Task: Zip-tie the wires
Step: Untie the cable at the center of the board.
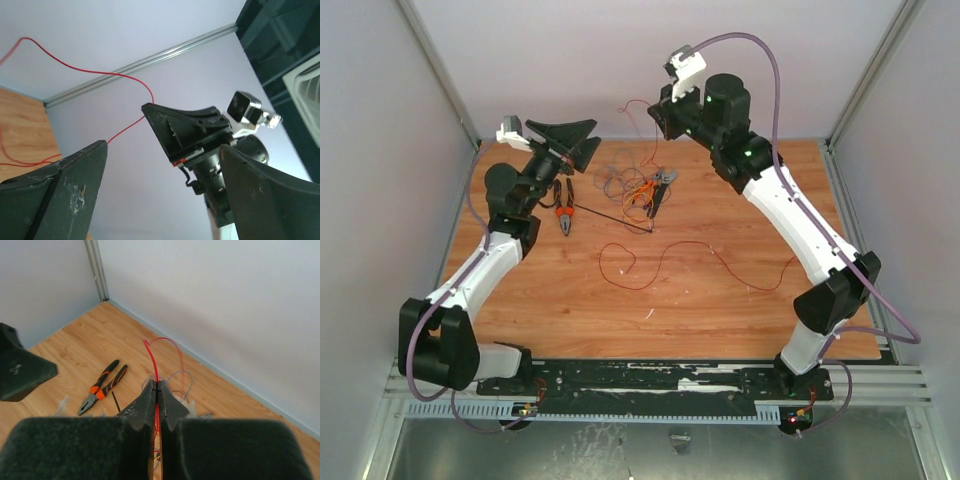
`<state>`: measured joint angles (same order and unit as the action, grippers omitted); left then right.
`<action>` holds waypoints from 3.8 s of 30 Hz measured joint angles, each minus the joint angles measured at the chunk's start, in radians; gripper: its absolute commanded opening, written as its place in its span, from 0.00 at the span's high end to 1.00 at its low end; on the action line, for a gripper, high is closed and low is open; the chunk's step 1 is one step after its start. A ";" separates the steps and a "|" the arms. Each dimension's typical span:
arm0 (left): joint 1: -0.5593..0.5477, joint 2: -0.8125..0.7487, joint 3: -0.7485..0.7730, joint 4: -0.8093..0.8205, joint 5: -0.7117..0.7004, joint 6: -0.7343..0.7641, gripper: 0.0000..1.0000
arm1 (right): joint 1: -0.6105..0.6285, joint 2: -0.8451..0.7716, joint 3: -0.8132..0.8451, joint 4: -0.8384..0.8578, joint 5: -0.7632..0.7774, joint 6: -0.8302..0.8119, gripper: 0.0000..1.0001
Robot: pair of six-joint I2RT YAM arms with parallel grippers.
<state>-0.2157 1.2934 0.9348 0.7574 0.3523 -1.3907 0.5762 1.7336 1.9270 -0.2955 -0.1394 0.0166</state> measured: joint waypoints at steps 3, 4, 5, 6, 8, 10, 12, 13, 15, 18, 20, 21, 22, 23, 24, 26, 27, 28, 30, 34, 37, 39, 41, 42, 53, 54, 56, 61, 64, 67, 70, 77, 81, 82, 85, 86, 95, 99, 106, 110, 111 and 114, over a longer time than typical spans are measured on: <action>-0.004 0.034 0.000 0.027 -0.004 -0.088 0.02 | 0.001 -0.027 -0.030 0.019 -0.028 0.002 1.00; -0.006 0.045 0.000 0.032 -0.004 -0.108 0.02 | 0.003 -0.035 -0.037 0.028 -0.035 0.003 1.00; -0.010 0.056 0.000 0.036 -0.004 -0.125 0.02 | 0.005 -0.041 -0.044 0.036 -0.042 0.004 1.00; -0.014 0.067 0.000 0.042 -0.003 -0.142 0.02 | 0.009 -0.047 -0.051 0.043 -0.049 0.005 1.00; -0.026 0.085 0.000 0.054 -0.004 -0.168 0.02 | 0.019 -0.056 -0.064 0.058 -0.063 0.006 1.00; -0.038 0.101 0.000 0.067 -0.003 -0.187 0.02 | 0.029 -0.060 -0.074 0.067 -0.074 0.006 1.00; -0.048 0.117 0.002 0.083 -0.003 -0.197 0.02 | 0.040 -0.061 -0.085 0.072 -0.084 0.006 1.00; -0.050 0.127 0.004 0.089 -0.004 -0.201 0.03 | 0.047 -0.064 -0.097 0.078 -0.090 0.006 1.00; -0.051 0.151 0.017 0.102 -0.012 -0.209 0.03 | 0.058 -0.073 -0.127 0.085 -0.097 0.005 1.00; -0.044 0.193 0.047 0.128 -0.023 -0.212 0.07 | 0.071 -0.093 -0.173 0.092 -0.102 0.006 1.00; -0.042 0.237 0.090 0.141 -0.019 -0.216 0.13 | 0.074 -0.122 -0.222 0.105 -0.109 0.008 1.00; -0.041 0.259 0.111 0.151 -0.016 -0.220 0.18 | 0.074 -0.137 -0.245 0.110 -0.114 0.009 1.00; -0.041 0.282 0.129 0.169 -0.012 -0.228 0.22 | 0.076 -0.155 -0.270 0.120 -0.119 0.010 1.00; -0.041 0.301 0.138 0.187 -0.008 -0.238 0.27 | 0.077 -0.173 -0.294 0.130 -0.122 0.010 1.00; -0.041 0.319 0.141 0.209 -0.002 -0.245 0.31 | 0.078 -0.194 -0.320 0.138 -0.124 0.012 1.00; -0.041 0.347 0.141 0.237 0.000 -0.247 0.35 | 0.078 -0.237 -0.368 0.155 -0.124 0.015 1.00; -0.041 0.356 0.141 0.240 0.000 -0.236 0.37 | 0.078 -0.255 -0.387 0.162 -0.124 0.017 1.00; -0.040 0.362 0.141 0.234 -0.003 -0.217 0.40 | 0.079 -0.276 -0.407 0.169 -0.124 0.019 1.00; -0.038 0.364 0.142 0.219 -0.017 -0.171 0.45 | 0.078 -0.313 -0.441 0.176 -0.123 0.025 1.00; -0.034 0.365 0.180 0.212 -0.030 -0.103 0.53 | 0.078 -0.351 -0.473 0.187 -0.119 0.032 1.00; -0.034 0.365 0.217 0.221 -0.028 -0.075 0.53 | 0.078 -0.356 -0.492 0.196 -0.119 0.037 1.00; -0.035 0.365 0.227 0.232 -0.026 -0.061 0.51 | 0.078 -0.356 -0.513 0.203 -0.119 0.041 1.00; -0.037 0.365 0.227 0.235 -0.026 -0.051 0.50 | 0.078 -0.354 -0.531 0.202 -0.119 0.047 1.00; -0.037 0.365 0.224 0.235 -0.026 -0.047 0.50 | 0.078 -0.351 -0.534 0.202 -0.118 0.050 1.00; -0.047 0.365 0.189 0.251 -0.013 -0.033 0.62 | 0.078 -0.329 -0.534 0.223 -0.115 0.068 1.00; -0.048 0.364 0.180 0.258 -0.013 -0.031 0.66 | 0.078 -0.322 -0.533 0.224 -0.114 0.069 1.00; -0.050 0.364 0.158 0.262 -0.013 -0.024 0.73 | 0.078 -0.306 -0.531 0.225 -0.112 0.069 1.00; -0.044 0.364 0.135 0.259 -0.015 -0.019 0.90 | 0.078 -0.290 -0.530 0.207 -0.095 0.069 1.00; -0.028 0.364 0.135 0.265 -0.014 -0.019 0.92 | 0.078 -0.303 -0.543 0.208 -0.076 0.068 1.00; -0.003 0.362 0.135 0.261 0.000 -0.015 0.94 | 0.079 -0.328 -0.584 0.208 -0.054 0.064 1.00; 0.001 0.344 0.136 0.236 0.034 0.005 0.94 | 0.080 -0.343 -0.626 0.215 -0.029 0.062 1.00; 0.015 0.291 0.140 0.157 0.095 0.067 0.93 | 0.086 -0.372 -0.711 0.259 0.003 0.061 1.00; 0.034 0.280 0.140 0.113 0.106 0.097 0.92 | 0.086 -0.394 -0.752 0.275 0.015 0.062 1.00; 0.040 0.277 0.140 0.101 0.100 0.107 0.94 | 0.085 -0.398 -0.760 0.271 0.016 0.063 1.00; 0.056 0.258 0.140 0.065 0.095 0.135 1.00 | 0.085 -0.400 -0.777 0.272 0.003 0.071 0.95; 0.056 0.250 0.140 0.056 0.095 0.144 1.00 | 0.085 -0.400 -0.779 0.272 -0.013 0.073 0.83; 0.105 0.137 0.321 -0.120 -0.010 0.312 1.00 | 0.073 -0.402 -0.792 0.176 -0.084 0.073 0.24; 0.122 0.122 0.517 -0.234 -0.023 0.399 1.00 | 0.054 -0.400 -0.792 0.174 -0.094 0.063 0.08; 0.136 0.103 0.668 -0.338 -0.035 0.473 1.00 | 0.048 -0.312 -0.818 0.287 -0.076 0.060 0.01; 0.136 0.103 0.673 -0.377 -0.040 0.486 1.00 | 0.051 -0.183 -0.832 0.398 -0.058 0.072 0.01; 0.136 0.103 0.673 -0.389 -0.042 0.489 1.00 | 0.053 -0.141 -0.827 0.428 -0.053 0.077 0.01; 0.136 0.103 0.676 -0.415 -0.043 0.493 1.00 | 0.057 -0.015 -0.798 0.488 -0.029 0.091 0.02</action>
<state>-0.0795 1.3960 1.6104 0.3424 0.3088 -0.8978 0.6331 1.7187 1.1290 0.1925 -0.1680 0.1078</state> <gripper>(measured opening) 0.029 0.989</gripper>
